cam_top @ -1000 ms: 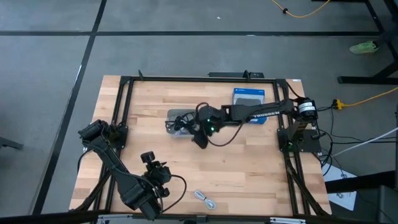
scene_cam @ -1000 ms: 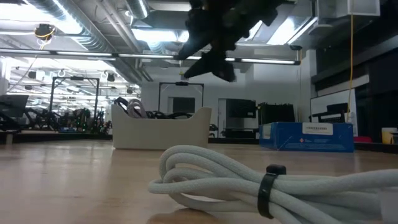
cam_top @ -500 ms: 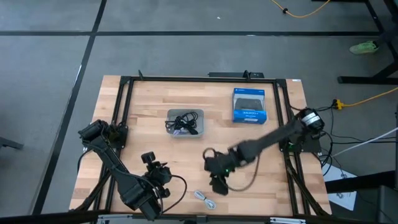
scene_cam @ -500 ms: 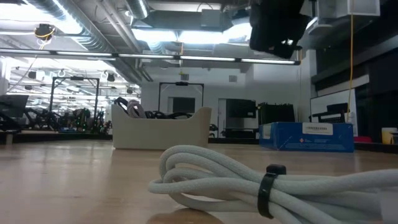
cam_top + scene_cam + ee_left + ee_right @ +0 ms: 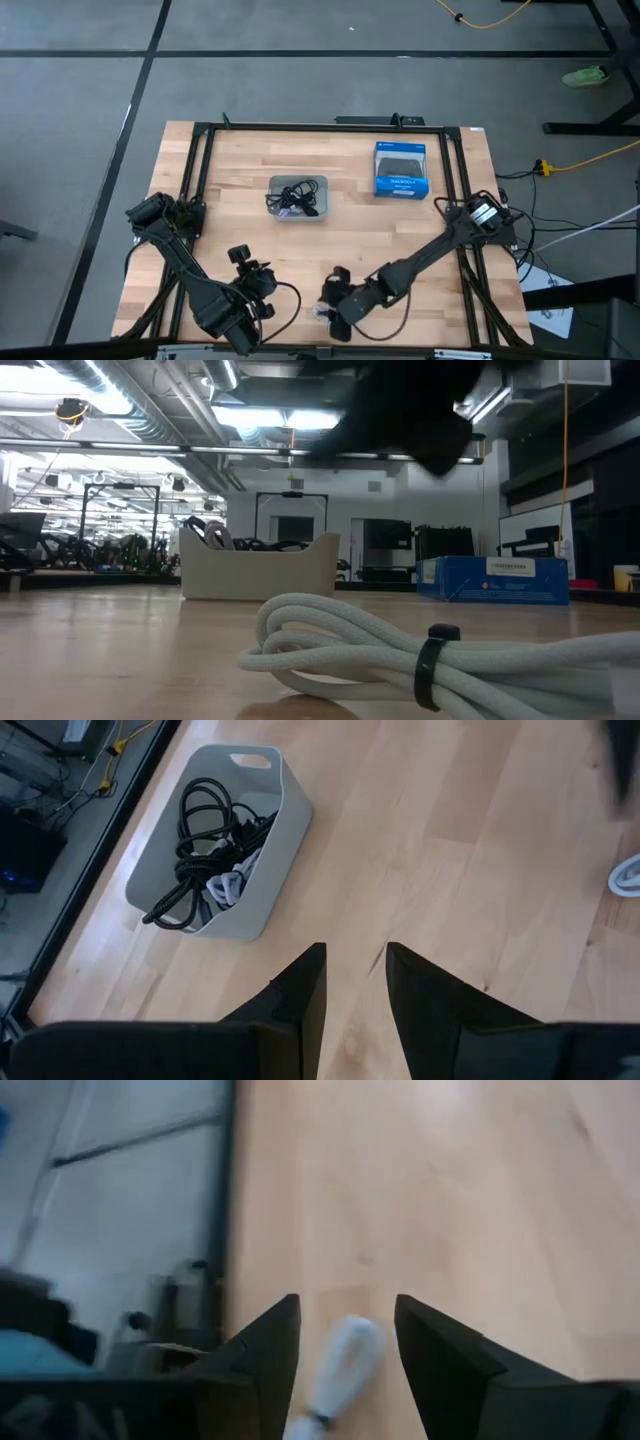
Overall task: Pick and place USB-C Cables
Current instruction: Put the white charger cable into the gray container
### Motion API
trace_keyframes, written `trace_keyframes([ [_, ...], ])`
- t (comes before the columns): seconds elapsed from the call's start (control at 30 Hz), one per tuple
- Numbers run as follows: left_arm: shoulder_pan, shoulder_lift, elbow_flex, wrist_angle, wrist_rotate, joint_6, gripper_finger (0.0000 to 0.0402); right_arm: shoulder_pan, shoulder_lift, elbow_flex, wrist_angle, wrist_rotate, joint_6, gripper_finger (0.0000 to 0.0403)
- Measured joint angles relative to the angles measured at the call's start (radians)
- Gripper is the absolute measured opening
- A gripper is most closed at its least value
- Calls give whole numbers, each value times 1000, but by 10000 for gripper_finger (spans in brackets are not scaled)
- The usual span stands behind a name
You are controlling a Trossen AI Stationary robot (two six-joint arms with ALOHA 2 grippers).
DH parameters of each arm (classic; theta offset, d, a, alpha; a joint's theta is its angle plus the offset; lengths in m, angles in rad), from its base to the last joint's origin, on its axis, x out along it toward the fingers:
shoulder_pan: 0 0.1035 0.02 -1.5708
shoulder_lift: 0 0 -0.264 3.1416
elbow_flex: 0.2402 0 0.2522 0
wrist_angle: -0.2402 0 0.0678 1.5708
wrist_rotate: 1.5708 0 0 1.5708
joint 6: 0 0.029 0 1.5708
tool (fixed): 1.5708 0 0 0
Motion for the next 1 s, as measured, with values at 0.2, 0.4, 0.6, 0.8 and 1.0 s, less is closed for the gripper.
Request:
trace_keyframes([
  [0.2,0,0,0,4,0,0,99,-1,41,0,4,-25,60,168],
  [0.4,0,0,0,7,0,0,99,28,95,0,19,-34,64,168],
  [0.6,0,0,0,7,0,0,99,51,149,0,16,-29,95,168],
  [0.8,0,0,0,7,0,1,99,64,161,7,-41,2,148,161],
  [1.0,0,0,0,7,0,1,99,57,160,3,-58,33,163,65],
])
